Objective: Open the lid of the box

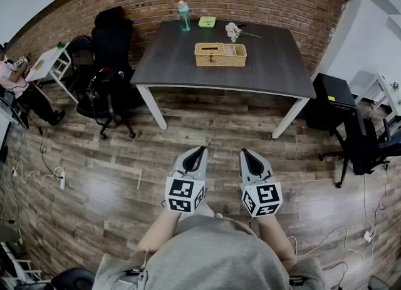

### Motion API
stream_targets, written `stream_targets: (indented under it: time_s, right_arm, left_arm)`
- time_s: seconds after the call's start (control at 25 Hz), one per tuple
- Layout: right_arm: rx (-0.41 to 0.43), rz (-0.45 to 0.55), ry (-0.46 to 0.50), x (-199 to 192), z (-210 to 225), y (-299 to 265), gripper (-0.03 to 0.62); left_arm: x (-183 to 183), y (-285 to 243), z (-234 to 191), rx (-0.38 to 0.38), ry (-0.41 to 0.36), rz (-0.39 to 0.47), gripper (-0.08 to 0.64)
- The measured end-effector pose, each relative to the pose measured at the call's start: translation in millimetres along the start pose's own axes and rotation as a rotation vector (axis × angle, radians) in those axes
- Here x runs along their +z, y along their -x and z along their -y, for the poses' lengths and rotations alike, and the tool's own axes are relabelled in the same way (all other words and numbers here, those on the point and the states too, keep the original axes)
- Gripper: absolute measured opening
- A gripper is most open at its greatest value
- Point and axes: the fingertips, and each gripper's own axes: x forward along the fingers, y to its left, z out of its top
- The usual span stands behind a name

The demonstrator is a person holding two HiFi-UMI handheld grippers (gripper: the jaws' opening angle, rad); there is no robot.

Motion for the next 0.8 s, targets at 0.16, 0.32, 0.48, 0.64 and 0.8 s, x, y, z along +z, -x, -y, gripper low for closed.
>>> stream_targets:
  time_s: [0.16,0.32,0.48,0.64,0.8]
  right_arm:
    - [0.011,0.004,-0.004,1,-5,9,0.001]
    - [0.028,0.002,0.012,0,-12,14,0.001]
    - [0.037,-0.005,0.019,0,-10,18,0.000]
    - [0.039,-0.009,0.011,-2,-8,20,0.000]
    - [0.052,-0.008,-0.051,-5,-6,22,0.002]
  left_arm:
    - [0,10,2,0.010,0.011,0.010,0.023]
    - [-4,16,5,0.007,0.002,0.000,0.023]
    - [-7,17,12,0.005,0.006,-0.005,0.023]
    - [-9,17,14,0.012,0.012,-0.004,0.023]
    - [-9,18,15,0.020,0.019,0.001,0.023]
